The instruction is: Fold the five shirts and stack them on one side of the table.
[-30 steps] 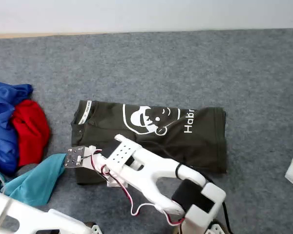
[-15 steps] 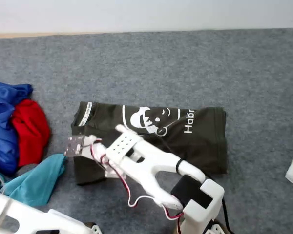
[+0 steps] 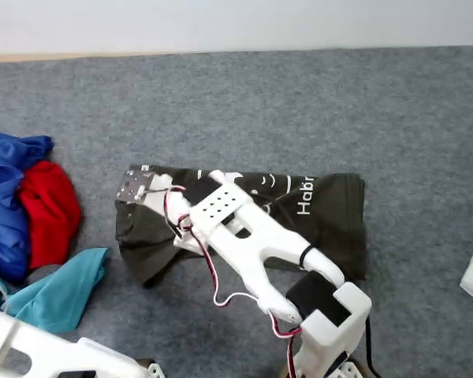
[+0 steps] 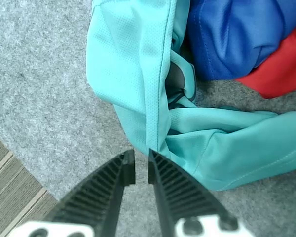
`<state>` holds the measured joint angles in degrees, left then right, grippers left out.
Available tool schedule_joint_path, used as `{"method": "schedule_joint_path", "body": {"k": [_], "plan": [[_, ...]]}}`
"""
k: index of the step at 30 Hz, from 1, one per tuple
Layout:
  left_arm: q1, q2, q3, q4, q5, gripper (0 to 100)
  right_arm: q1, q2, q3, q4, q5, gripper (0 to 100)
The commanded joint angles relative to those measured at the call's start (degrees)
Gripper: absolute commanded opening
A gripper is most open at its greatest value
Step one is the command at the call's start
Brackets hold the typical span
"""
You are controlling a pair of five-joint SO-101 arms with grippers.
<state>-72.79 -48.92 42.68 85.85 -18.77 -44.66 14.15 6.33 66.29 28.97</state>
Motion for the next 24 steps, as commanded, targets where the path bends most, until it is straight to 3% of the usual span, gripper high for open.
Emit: {"method": "schedule_joint_path", "body": {"k": [1, 7, 14, 24], "plan": [[0.00, -0.79, 0.57, -1.32, -0.26, 6, 2.07, 2.59, -6.33, -0.66, -3.34, 1.0], [0.00, -1.05, 1.54, -1.32, -0.26, 6, 4.53, 11.47, -17.76, 2.07, -7.30, 1.7], [0.00, -1.05, 1.54, -2.11, -0.26, 6, 5.85, 22.64, -31.74, 10.59, -7.38, 15.4], [0.00, -1.05, 1.54, -2.11, -0.26, 6, 8.40, 27.82, -45.27, 16.48, -7.38, 16.1]]}}
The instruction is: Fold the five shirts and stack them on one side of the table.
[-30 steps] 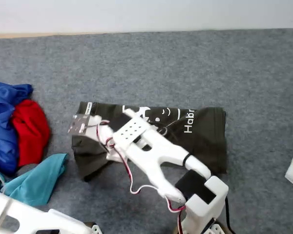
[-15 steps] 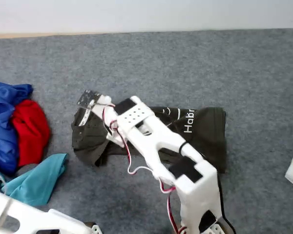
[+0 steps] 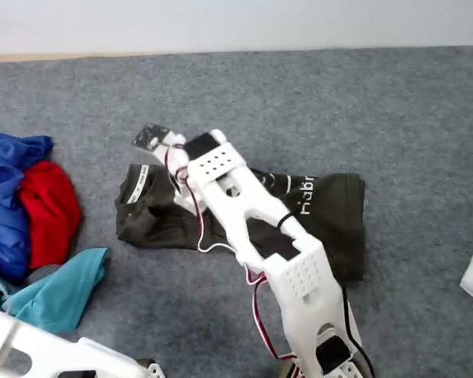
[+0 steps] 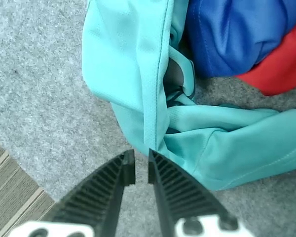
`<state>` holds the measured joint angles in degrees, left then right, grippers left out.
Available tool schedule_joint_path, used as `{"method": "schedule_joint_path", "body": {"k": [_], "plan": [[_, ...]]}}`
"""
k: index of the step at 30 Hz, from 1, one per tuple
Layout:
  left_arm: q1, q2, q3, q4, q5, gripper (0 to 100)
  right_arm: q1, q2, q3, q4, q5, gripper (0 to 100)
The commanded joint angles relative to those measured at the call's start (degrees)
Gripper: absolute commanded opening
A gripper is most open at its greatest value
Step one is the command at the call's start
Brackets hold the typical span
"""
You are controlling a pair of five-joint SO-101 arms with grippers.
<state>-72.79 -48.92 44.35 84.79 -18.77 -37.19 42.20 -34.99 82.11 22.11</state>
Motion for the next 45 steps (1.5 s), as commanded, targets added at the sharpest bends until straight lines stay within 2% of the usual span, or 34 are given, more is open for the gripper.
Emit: {"method": "schedule_joint_path", "body": {"k": [1, 7, 14, 21, 36, 45], "plan": [[0.00, -1.05, -0.13, -1.05, -0.26, 6, 1.10, -0.22, -4.04, 0.40, -0.53, 16.1], [0.00, -1.05, -0.13, -1.05, -0.26, 6, 1.10, -0.31, -4.04, 1.19, -0.35, 15.9], [0.00, -1.05, -0.13, -1.05, -0.26, 6, -0.75, -3.38, -8.88, 12.35, -0.18, 15.7], [0.00, -1.05, -0.13, -1.05, -0.26, 6, -4.44, -7.43, -8.53, 20.70, -0.18, 0.6], [0.00, -1.05, -0.31, -1.05, -0.26, 6, -14.64, -10.68, 0.53, 19.82, -0.35, 1.0], [0.00, -1.05, -0.13, -1.05, -0.26, 6, -18.95, -10.51, 5.63, 8.04, -0.62, 1.0]]}}
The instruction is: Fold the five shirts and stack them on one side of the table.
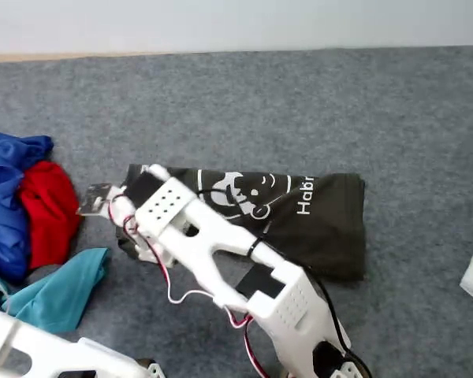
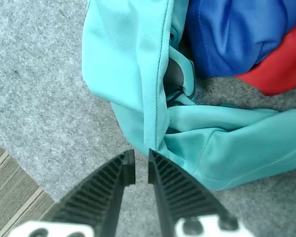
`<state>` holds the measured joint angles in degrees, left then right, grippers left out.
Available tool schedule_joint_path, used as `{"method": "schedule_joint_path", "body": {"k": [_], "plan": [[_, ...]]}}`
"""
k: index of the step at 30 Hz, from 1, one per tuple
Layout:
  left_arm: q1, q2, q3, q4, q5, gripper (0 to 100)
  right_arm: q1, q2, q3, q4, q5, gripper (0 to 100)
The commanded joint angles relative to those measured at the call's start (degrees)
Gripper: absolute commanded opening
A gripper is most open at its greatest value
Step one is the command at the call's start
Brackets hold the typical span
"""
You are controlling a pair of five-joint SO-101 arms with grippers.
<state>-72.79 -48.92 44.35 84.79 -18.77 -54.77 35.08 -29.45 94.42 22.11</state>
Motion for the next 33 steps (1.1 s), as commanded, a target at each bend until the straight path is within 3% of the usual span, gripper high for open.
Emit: {"method": "schedule_joint_path", "body": {"k": [1, 14, 20, 33], "plan": [[0.00, -1.05, -0.13, -1.05, -0.26, 6, -1.45, -3.21, 0.26, -6.46, -0.70, 1.0], [-0.35, -1.05, -0.13, -1.05, -0.26, 6, 9.19, 4.62, -0.09, -29.41, -0.53, 1.0], [-0.35, -1.05, -0.04, -1.05, -0.26, 6, 12.18, 6.81, -0.09, -30.20, -0.53, 1.0], [-0.26, -1.05, -0.13, -1.05, -0.26, 6, 8.66, 1.19, -4.31, -24.84, -0.53, 0.9]]}}
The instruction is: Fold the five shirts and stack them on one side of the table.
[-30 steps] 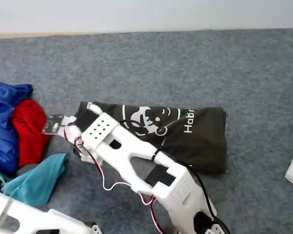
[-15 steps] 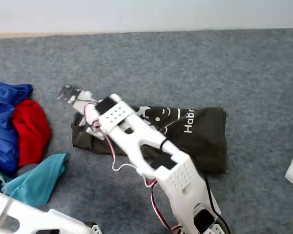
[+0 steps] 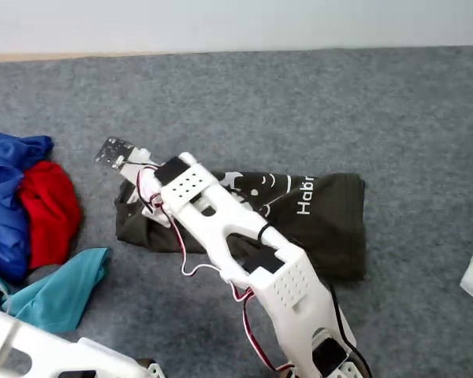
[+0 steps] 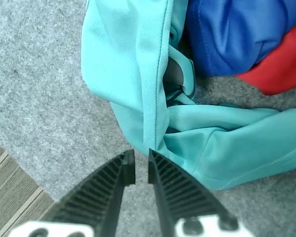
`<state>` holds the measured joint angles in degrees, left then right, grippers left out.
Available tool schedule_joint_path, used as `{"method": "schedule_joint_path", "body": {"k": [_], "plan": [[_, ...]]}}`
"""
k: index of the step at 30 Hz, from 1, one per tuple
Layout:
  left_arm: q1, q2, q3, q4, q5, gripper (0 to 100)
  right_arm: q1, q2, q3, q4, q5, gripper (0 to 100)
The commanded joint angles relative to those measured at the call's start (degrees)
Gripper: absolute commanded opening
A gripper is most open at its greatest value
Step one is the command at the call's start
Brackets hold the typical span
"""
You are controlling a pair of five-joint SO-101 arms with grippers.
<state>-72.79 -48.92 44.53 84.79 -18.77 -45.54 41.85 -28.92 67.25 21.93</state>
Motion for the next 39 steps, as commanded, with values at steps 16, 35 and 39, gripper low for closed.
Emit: {"method": "schedule_joint_path", "body": {"k": [16, 35, 39], "plan": [[0.00, -1.05, -0.31, -1.05, -0.26, 6, -7.96, -11.47, -6.68, 12.26, -0.44, 0.9], [0.00, -1.05, -0.22, -1.05, -0.26, 6, -6.90, 0.22, -8.44, 0.66, 2.37, 0.9], [0.00, -1.05, -0.22, -1.05, -0.26, 6, -6.90, -4.26, -10.29, 0.84, 2.37, 0.9]]}}
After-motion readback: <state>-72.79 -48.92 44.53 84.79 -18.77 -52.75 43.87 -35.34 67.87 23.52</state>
